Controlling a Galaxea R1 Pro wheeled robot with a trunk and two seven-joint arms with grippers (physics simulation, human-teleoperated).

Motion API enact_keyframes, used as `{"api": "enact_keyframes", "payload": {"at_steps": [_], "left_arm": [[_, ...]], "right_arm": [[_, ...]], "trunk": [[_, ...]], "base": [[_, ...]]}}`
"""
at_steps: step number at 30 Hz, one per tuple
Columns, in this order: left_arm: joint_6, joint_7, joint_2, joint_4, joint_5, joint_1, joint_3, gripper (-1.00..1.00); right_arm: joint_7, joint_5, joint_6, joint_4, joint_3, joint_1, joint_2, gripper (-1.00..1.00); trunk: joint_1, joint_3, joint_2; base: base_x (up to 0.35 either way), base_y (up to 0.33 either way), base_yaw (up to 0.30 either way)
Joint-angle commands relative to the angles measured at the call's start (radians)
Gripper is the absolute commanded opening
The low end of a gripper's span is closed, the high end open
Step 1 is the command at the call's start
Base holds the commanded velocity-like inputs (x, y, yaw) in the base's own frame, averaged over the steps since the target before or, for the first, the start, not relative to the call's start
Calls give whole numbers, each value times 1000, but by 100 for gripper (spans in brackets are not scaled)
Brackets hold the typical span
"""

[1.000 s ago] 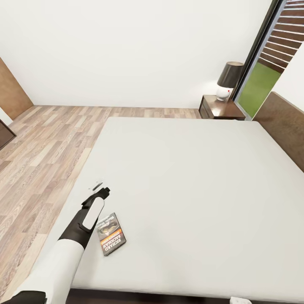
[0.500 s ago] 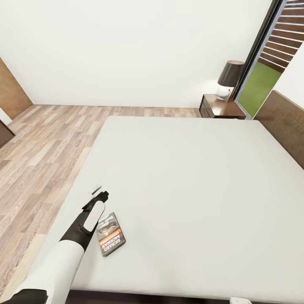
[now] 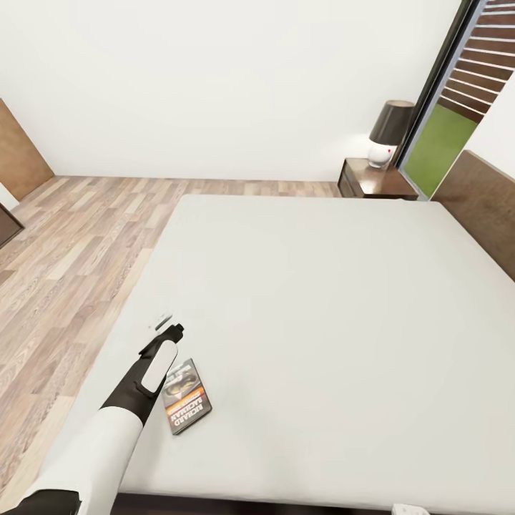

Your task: In the bedroom, move the book from the bed onto either nightstand, and place the two sandals side by side next to the bed.

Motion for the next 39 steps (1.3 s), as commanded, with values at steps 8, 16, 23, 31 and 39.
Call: {"api": "enact_keyframes", "payload": {"at_steps": [8,16,23,31,39], "left_arm": [[3,7,0,-2,2,-1,-2,100],[2,8,0,-2,2,-1,-2,100],[2,8,0,-2,2,0,-2,100],[3,7,0,-3,3,0,1,100],[3,7,0,-4,3,0,5,100]], "right_arm": [[4,10,-1,0,-9,0,0,100],[4,10,-1,0,-9,0,1,100],[5,10,4,0,-9,0,-1,100],[77,15,13,100,-8,0,-5,100],[101,18,7,185,-7,23,-59,100]], "trunk": [[19,-16,-36],[19,-16,-36],[19,-16,-36],[19,-16,-36],[19,-16,-36]], "base": [[0,0,0],[0,0,0],[0,0,0],[0,0,0],[0,0,0]]}}
